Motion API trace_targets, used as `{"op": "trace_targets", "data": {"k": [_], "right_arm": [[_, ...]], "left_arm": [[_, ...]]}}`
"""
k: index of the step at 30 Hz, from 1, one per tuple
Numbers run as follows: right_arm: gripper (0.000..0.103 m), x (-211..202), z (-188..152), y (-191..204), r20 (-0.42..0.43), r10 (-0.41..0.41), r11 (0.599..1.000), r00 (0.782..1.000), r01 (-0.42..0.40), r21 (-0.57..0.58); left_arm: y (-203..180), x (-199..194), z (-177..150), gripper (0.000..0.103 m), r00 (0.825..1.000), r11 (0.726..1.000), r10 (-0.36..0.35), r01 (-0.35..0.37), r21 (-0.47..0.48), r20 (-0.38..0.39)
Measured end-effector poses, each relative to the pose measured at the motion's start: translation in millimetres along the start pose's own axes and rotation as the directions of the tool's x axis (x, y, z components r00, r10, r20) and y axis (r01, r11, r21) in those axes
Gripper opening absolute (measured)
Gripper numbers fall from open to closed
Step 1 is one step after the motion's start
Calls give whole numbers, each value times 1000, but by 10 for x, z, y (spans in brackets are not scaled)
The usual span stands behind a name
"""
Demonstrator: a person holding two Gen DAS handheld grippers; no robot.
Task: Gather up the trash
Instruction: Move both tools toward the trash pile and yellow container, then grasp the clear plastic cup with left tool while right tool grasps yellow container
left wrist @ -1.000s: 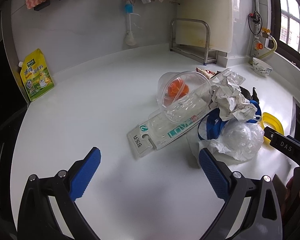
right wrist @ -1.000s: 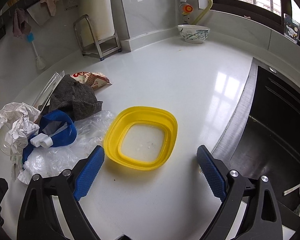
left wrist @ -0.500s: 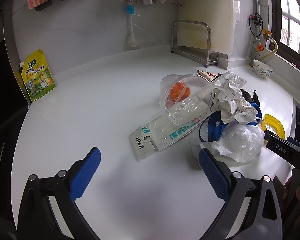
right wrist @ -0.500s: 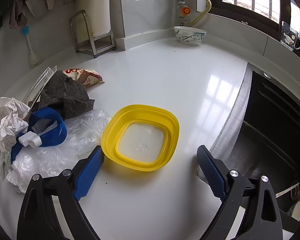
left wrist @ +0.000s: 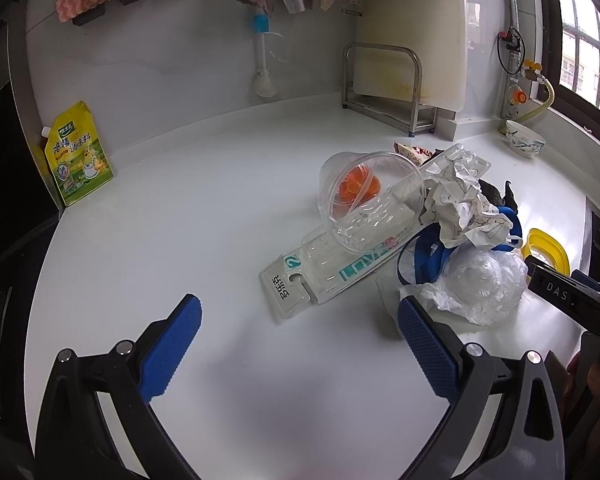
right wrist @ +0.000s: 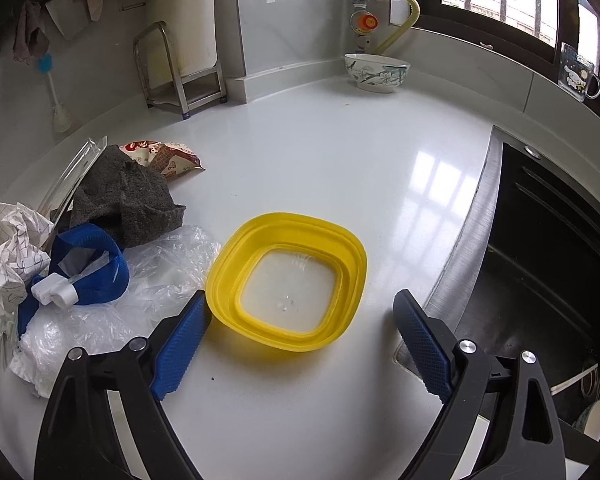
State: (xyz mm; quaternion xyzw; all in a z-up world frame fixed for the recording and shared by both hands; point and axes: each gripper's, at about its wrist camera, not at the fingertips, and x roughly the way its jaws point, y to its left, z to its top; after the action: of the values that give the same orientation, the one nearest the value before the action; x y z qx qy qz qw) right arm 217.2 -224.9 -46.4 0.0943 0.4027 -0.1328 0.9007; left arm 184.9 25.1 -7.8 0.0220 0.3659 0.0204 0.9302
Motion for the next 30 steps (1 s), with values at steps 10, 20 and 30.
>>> {"op": "trace_targets", "data": {"k": [10,20,30], "right_arm": [[64,-94,-16,-80,3,76,997,997,-76,0],[64,-176,-68,-137,11,121,993,993,-121,0],[64,-189,-48,-157,18,152,988,988,-152,9]], "left_arm": [[-11,-66,18,97,1000,1000,1,-1,-4,15],[41,-62,61,97,999,1000,-17,17,-13,28],[121,111,235,97,998,999,-24,27,-47,63]]}}
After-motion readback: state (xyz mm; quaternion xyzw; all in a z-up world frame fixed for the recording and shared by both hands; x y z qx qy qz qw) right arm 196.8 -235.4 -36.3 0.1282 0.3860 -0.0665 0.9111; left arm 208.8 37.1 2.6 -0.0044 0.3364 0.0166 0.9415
